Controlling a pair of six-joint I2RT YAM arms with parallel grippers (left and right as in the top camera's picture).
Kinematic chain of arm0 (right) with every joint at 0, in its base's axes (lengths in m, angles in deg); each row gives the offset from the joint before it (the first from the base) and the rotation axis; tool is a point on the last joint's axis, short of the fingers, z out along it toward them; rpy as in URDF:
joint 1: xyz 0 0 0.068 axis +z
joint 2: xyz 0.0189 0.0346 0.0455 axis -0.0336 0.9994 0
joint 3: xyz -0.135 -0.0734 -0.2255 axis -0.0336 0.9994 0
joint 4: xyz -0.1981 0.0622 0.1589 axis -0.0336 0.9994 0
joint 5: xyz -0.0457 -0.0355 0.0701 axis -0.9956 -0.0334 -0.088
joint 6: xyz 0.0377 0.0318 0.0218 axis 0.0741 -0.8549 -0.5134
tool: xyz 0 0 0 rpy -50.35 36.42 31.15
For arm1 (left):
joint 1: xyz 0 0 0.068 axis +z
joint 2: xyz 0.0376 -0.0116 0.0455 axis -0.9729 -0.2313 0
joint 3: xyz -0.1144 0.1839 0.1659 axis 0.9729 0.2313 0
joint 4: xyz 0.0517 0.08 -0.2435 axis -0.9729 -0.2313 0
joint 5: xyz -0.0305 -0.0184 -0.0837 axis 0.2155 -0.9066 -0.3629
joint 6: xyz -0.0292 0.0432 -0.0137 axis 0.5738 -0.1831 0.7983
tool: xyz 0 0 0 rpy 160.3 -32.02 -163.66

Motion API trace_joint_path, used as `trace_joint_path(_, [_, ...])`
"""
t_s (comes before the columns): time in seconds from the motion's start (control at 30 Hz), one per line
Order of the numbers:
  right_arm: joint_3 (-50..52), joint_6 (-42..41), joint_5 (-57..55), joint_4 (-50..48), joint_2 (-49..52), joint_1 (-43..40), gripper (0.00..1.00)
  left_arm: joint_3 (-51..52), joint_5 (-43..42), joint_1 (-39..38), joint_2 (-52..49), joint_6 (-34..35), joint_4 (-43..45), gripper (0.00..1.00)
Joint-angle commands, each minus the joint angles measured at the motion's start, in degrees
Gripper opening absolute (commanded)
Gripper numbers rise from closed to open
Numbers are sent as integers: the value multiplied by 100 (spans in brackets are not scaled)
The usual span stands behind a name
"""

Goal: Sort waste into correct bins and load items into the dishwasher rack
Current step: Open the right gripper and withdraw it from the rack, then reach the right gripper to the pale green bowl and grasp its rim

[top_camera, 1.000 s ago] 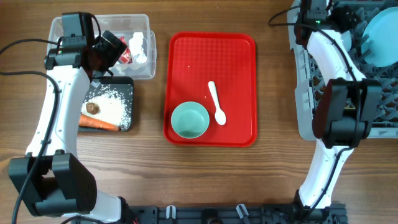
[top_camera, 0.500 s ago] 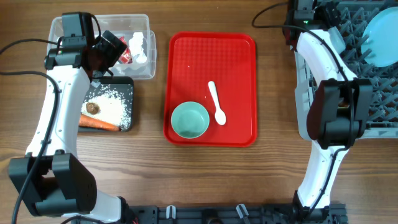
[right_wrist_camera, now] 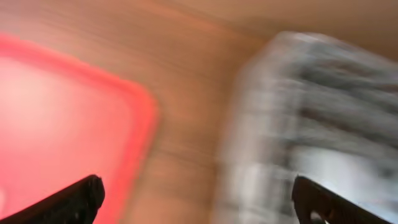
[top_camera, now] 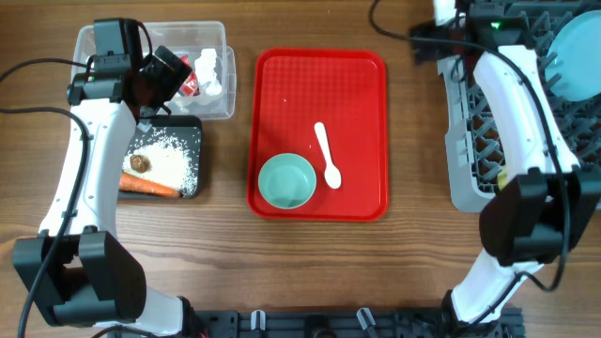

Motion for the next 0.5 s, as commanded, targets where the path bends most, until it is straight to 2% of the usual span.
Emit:
trace_joint_path(0.0, [197, -339, 3906, 352, 33, 221, 100, -48, -46, 24, 63, 74, 4, 100])
trace_joint_path(0.1, [520, -341, 3853, 601, 90, 428, 100, -48, -44, 24, 63, 74, 24, 100])
trace_joint_path(0.27, [1283, -505, 2702, 1043, 122, 1104, 98, -48, -46, 24, 63, 74, 26, 100])
trace_joint_path(0.37, [1523, -522, 2522, 1104, 127, 1563, 93, -48, -46, 17, 63, 72, 22, 100])
trace_joint_path(0.47, [1532, -994, 2223, 1093, 153, 2118, 93, -48, -46, 20, 63, 74, 24, 100])
